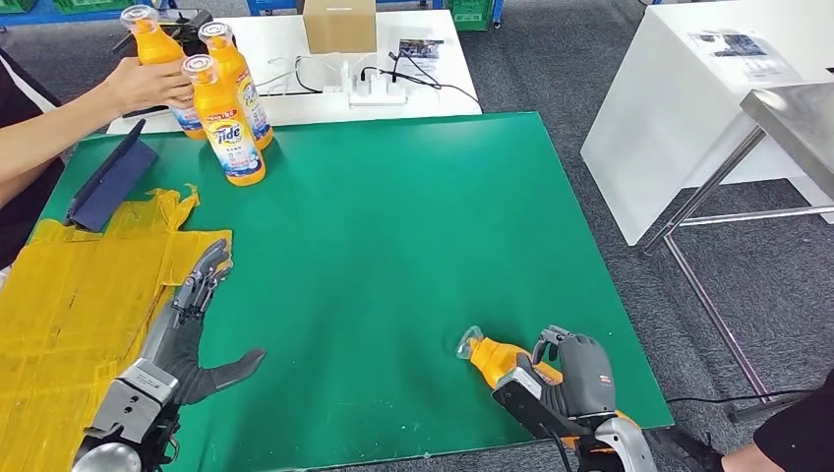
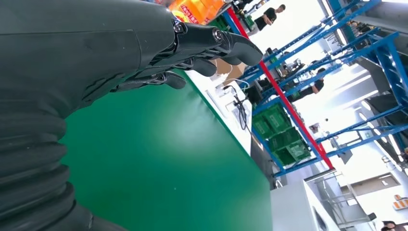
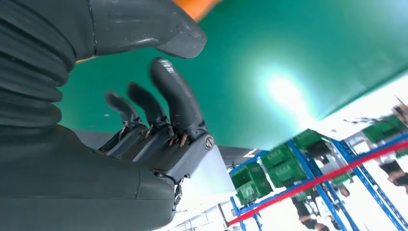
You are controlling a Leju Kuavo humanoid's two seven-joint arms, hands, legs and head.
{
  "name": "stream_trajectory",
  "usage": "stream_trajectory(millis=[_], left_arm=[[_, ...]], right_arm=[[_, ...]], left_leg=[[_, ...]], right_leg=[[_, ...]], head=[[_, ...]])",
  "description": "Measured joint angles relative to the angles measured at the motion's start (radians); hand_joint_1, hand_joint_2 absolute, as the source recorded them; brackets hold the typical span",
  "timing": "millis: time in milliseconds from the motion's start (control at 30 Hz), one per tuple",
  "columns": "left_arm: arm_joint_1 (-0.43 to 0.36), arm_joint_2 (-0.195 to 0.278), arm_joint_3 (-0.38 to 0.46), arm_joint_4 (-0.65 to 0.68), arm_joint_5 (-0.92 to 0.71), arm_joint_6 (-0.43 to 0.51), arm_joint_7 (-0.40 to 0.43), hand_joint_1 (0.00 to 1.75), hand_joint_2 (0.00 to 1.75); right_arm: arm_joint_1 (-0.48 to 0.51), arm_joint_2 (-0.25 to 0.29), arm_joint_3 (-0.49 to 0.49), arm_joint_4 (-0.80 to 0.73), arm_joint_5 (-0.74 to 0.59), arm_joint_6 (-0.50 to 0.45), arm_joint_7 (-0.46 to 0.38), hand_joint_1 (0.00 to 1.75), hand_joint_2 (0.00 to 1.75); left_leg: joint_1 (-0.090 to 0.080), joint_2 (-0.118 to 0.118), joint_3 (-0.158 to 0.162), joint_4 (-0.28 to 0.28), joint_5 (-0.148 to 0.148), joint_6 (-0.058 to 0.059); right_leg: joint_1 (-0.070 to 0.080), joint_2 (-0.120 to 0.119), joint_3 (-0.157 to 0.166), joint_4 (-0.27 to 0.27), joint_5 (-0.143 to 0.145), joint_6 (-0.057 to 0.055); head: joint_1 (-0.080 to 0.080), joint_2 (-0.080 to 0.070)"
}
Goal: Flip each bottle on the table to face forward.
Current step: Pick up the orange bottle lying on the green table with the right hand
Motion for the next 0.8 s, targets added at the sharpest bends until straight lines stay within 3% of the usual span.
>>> stream_trajectory(millis=[333, 800], left_arm=[[-0.017, -0.002, -0.041, 0.0, 0.137, -0.088, 0.019, 0.0, 1.75], [-0.087, -0.002, -0.106, 0.059, 0.168, -0.103, 0.034, 0.0, 1.75]], right_arm=[[-0.104, 0.139, -0.003, -0.054, -0.175, -0.149, -0.177, 1.75, 1.75], [-0.193, 0.198, 0.058, -0.057, -0.2, -0.155, -0.21, 1.75, 1.75]], left_leg=[[0.0, 0.0, 0.0, 0.0, 0.0, 0.0], [0.0, 0.0, 0.0, 0.0, 0.001, 0.0]], right_leg=[[0.0, 0.0, 0.0, 0.0, 0.0, 0.0], [0.0, 0.0, 0.01, 0.0, 0.001, 0.001]], head=[[0.0, 0.0], [0.0, 0.0]])
